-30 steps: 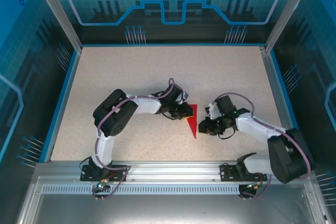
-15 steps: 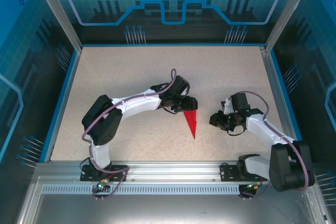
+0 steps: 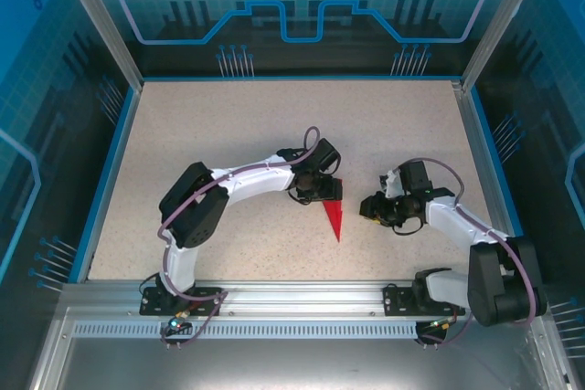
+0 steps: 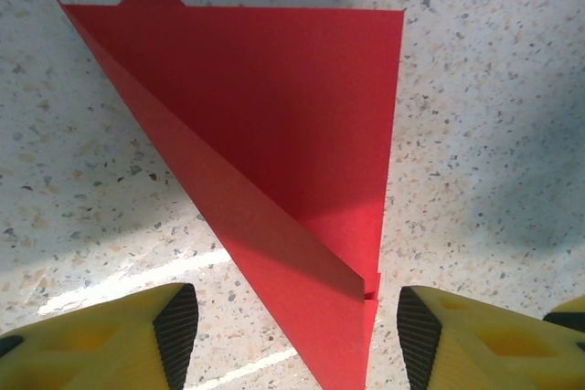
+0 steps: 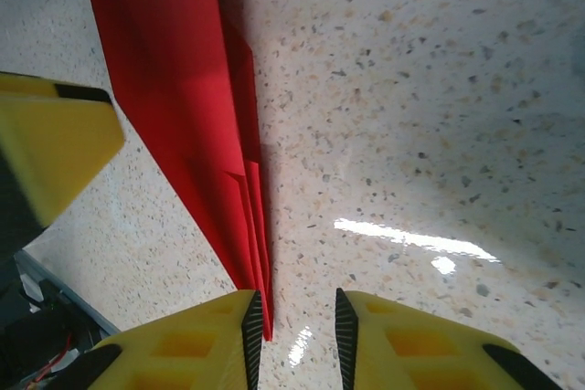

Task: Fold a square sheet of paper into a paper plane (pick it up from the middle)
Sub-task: Move a paper plane to the center of the table.

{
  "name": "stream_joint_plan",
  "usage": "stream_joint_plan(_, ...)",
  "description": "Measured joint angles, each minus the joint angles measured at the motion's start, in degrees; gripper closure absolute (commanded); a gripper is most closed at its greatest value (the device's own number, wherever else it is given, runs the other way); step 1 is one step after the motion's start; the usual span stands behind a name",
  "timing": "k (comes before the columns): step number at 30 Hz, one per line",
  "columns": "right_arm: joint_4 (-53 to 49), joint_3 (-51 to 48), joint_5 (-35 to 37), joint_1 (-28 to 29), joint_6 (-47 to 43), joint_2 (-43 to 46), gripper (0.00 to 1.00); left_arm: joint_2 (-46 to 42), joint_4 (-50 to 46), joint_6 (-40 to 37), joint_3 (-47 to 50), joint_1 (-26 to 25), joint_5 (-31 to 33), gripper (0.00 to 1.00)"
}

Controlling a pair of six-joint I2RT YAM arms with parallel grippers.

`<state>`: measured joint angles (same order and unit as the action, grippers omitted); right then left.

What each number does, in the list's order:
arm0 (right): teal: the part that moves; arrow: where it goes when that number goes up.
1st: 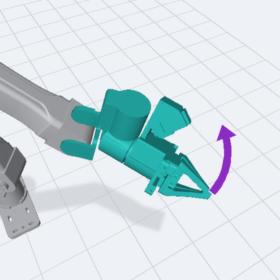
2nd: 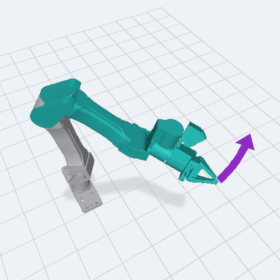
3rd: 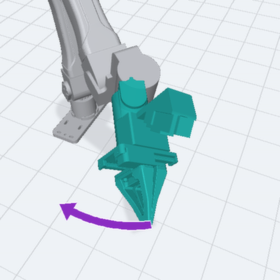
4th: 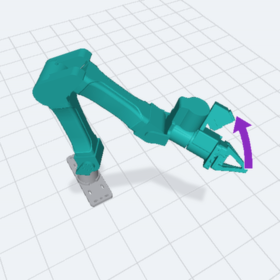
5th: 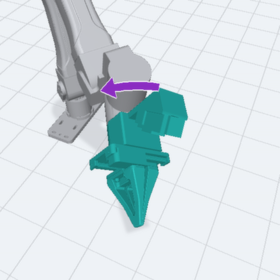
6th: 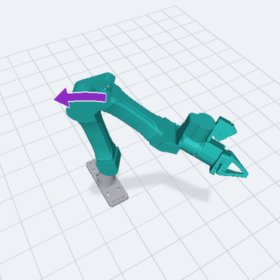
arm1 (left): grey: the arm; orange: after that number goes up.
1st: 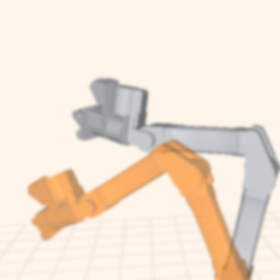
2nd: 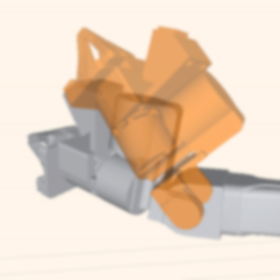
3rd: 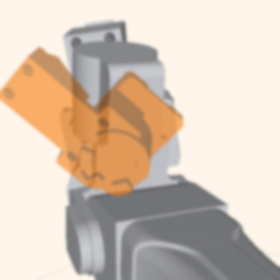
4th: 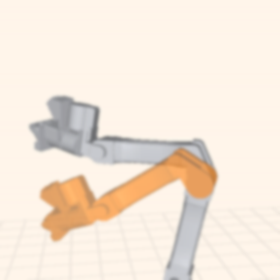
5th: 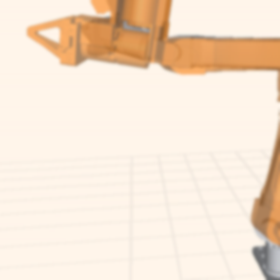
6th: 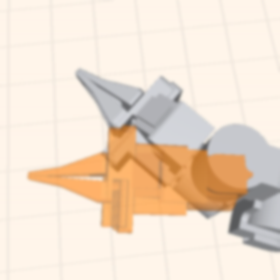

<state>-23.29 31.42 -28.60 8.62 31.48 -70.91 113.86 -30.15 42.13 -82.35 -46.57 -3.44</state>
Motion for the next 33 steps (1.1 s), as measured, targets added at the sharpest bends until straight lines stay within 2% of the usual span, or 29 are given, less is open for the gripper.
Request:
stream_joint_plan(2,0.2,0.2,-0.1,0.8,0.0,-0.4,0.69,0.7,0.0,0.1,-0.5,0.0,-0.3,0.36)
stream_joint_plan(5,0.4,0.8,-0.1,2.1,0.0,-1.5,0.69,1.7,0.0,0.5,-1.3,0.0,-0.7,0.43)
stream_joint_plan(11,1.4,1.7,0.0,4.0,0.2,-3.7,0.67,2.1,-0.2,1.4,-1.4,0.0,-0.3,0.65)
stream_joint_plan(15,2.0,1.9,0.0,4.9,0.7,-4.7,0.66,0.6,0.9,1.5,2.0,0.3,-0.2,0.78)
stream_joint_plan(19,2.4,3.0,0.0,6.1,0.9,-6.1,0.63,-1.1,1.3,1.4,5.5,0.6,-0.2,0.83)
stream_joint_plan(33,5.0,8.4,0.5,10.6,1.3,-14.5,0.55,-3.3,3.1,1.4,7.6,0.7,-0.2,0.84)
